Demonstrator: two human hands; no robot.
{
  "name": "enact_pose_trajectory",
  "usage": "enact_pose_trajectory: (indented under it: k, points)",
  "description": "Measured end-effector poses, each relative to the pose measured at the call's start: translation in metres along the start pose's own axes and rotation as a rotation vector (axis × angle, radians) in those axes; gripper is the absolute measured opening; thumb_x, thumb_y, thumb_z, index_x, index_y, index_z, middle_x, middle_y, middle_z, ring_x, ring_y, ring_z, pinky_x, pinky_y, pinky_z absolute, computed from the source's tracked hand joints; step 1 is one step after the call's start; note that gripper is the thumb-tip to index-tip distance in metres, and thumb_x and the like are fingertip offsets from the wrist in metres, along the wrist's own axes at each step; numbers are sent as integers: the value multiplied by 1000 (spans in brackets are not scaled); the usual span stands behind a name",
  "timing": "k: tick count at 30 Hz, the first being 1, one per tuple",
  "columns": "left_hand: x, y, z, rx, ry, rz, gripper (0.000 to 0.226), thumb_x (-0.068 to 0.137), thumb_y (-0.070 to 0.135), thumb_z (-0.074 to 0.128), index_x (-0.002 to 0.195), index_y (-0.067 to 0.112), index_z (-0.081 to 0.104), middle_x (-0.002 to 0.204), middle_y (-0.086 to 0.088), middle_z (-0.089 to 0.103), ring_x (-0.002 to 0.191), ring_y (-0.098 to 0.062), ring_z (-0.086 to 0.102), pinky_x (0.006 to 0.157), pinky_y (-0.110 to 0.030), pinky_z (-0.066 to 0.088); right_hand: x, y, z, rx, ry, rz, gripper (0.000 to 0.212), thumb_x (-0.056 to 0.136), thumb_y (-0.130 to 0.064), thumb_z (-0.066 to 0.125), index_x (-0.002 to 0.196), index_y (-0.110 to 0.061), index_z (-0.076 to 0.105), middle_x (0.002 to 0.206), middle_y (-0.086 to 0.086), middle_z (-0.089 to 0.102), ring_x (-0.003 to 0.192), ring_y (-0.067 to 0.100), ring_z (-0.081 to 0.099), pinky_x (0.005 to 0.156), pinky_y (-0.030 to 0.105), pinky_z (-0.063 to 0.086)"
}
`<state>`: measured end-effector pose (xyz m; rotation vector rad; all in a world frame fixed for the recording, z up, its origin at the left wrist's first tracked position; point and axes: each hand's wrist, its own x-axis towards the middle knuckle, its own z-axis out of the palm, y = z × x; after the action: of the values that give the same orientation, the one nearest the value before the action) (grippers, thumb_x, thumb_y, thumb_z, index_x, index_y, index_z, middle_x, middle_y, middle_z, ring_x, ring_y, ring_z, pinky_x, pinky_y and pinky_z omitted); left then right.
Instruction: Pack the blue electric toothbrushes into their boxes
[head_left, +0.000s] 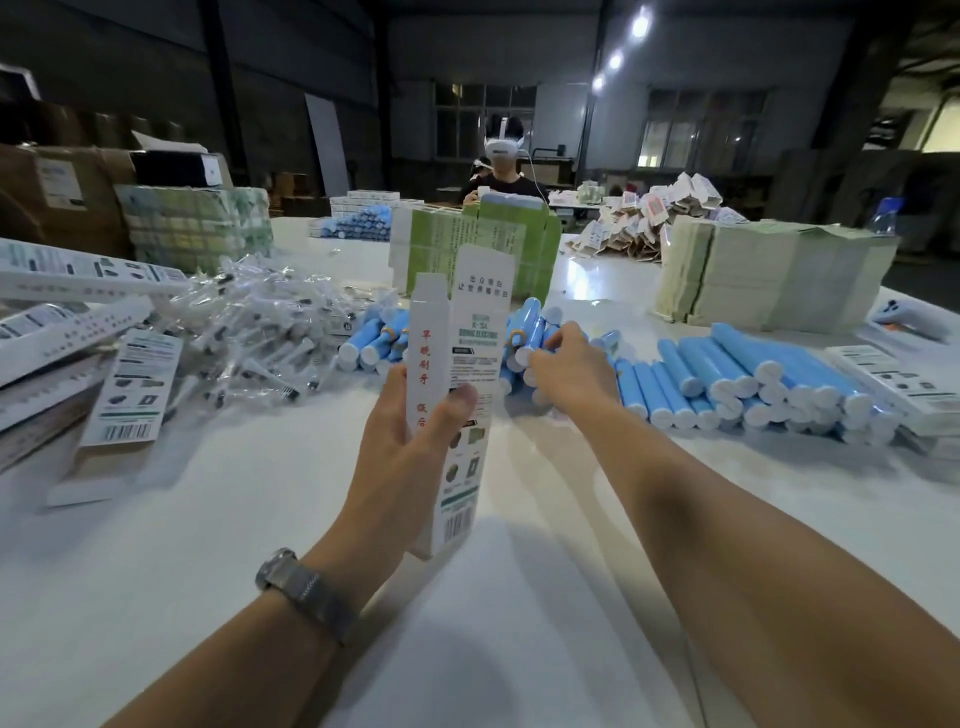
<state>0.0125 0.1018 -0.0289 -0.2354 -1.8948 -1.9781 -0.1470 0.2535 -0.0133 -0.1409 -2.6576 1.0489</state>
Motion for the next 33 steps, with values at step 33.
enact_pose_trajectory:
  k: [33]
  points:
    - [-23, 10, 18, 14, -237, 184, 69, 56, 44, 86, 109, 35, 43, 86, 20, 64, 79, 2, 65, 68, -16, 54, -154, -62, -146, 1083, -72, -613, 31, 84, -28, 67, 113, -25, 56, 77, -17, 64, 76, 6, 64, 61, 23, 48]
